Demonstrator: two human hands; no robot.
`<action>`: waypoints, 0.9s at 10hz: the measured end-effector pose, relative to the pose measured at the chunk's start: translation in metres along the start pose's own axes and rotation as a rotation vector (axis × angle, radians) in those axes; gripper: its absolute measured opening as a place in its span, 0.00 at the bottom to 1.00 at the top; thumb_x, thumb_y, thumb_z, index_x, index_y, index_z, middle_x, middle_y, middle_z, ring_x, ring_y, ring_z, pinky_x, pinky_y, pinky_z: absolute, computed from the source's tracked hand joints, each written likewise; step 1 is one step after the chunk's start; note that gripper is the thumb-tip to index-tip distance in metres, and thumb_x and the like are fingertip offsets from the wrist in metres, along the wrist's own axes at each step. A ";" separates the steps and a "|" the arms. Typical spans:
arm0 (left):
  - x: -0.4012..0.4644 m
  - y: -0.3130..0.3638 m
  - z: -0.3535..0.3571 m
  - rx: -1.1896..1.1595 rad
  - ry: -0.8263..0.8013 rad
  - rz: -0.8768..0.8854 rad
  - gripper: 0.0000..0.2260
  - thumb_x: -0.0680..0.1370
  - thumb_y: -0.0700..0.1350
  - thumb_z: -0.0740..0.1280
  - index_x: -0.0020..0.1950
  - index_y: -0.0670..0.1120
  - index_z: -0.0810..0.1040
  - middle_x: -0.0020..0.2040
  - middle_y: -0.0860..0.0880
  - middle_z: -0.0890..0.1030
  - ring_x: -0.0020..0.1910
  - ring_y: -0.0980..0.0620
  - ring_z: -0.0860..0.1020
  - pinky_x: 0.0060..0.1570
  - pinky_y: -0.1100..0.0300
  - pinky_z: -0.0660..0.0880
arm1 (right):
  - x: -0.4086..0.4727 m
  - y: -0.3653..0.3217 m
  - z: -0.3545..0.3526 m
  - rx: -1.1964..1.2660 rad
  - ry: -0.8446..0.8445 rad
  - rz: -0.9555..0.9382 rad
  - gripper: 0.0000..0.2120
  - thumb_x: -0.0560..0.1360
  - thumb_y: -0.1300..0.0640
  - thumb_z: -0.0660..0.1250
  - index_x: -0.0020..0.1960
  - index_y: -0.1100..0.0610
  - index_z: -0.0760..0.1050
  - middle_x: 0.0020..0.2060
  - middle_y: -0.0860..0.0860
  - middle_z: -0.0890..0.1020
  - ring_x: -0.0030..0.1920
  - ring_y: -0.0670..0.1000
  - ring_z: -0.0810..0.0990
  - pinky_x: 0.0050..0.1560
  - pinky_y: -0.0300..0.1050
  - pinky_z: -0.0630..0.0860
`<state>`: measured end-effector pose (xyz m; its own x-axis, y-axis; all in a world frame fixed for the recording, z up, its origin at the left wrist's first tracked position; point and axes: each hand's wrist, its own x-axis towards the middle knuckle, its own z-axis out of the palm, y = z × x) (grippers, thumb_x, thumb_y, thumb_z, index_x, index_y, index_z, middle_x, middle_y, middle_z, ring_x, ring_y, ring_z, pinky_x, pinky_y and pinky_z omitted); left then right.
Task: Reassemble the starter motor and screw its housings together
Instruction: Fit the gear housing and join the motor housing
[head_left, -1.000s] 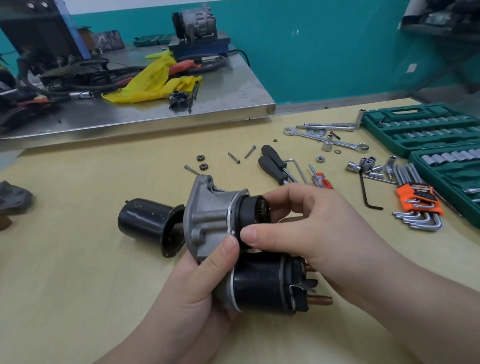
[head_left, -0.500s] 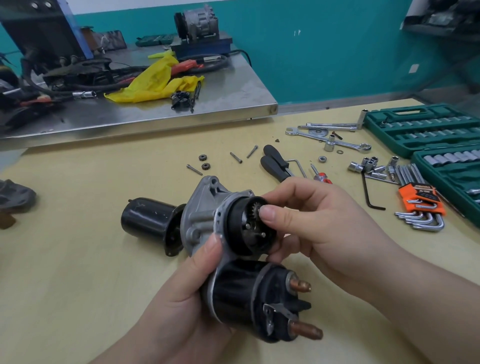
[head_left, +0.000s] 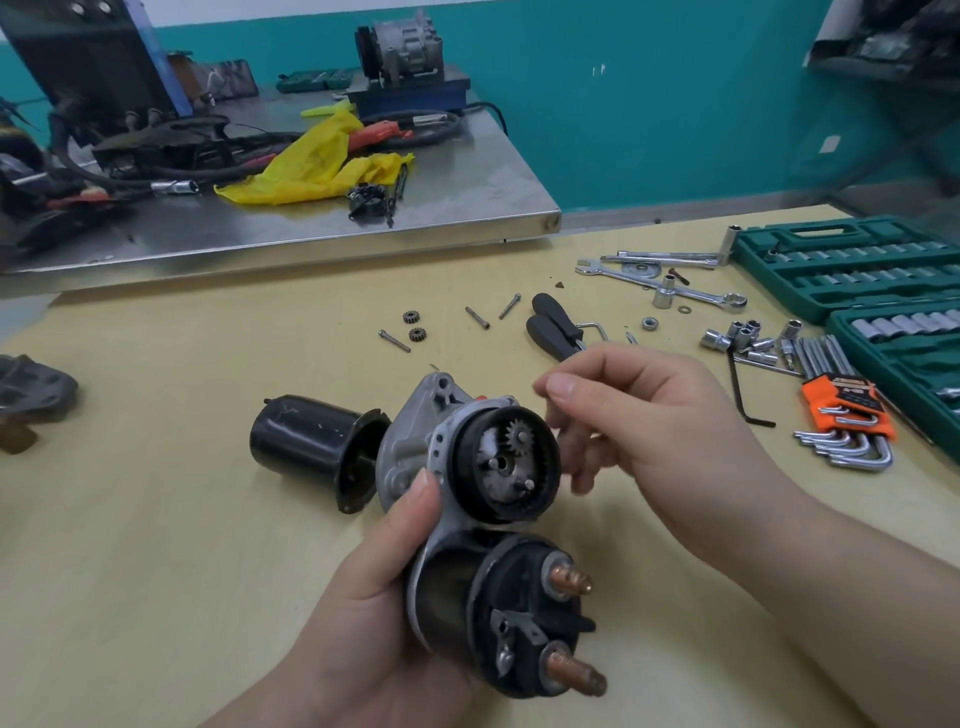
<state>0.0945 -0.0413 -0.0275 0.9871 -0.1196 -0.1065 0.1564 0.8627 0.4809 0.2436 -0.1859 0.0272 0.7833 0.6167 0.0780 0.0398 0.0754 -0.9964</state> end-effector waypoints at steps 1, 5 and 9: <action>0.000 0.002 -0.009 -0.078 0.034 0.019 0.34 0.68 0.48 0.88 0.71 0.43 0.83 0.62 0.40 0.85 0.57 0.42 0.86 0.61 0.46 0.82 | 0.028 0.000 -0.002 -0.184 0.071 -0.015 0.08 0.80 0.64 0.71 0.44 0.57 0.86 0.34 0.52 0.83 0.31 0.49 0.81 0.30 0.43 0.77; -0.001 0.003 -0.002 -0.038 0.139 0.012 0.32 0.58 0.45 0.91 0.61 0.42 0.89 0.51 0.39 0.87 0.49 0.41 0.87 0.55 0.46 0.83 | 0.172 0.017 0.071 -1.244 -0.244 -0.235 0.16 0.84 0.54 0.64 0.70 0.46 0.79 0.67 0.46 0.79 0.66 0.53 0.77 0.63 0.52 0.77; 0.011 0.023 0.002 -0.066 0.098 0.096 0.27 0.60 0.59 0.85 0.44 0.37 0.91 0.43 0.37 0.89 0.39 0.49 0.89 0.39 0.60 0.85 | 0.170 0.044 0.060 -1.464 -0.279 -0.268 0.12 0.83 0.55 0.61 0.58 0.55 0.83 0.58 0.52 0.79 0.57 0.57 0.78 0.54 0.53 0.80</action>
<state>0.1087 -0.0239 -0.0157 0.9887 0.0106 -0.1492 0.0560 0.8989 0.4346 0.3411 -0.0308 -0.0016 0.5205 0.8487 0.0941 0.8533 -0.5129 -0.0934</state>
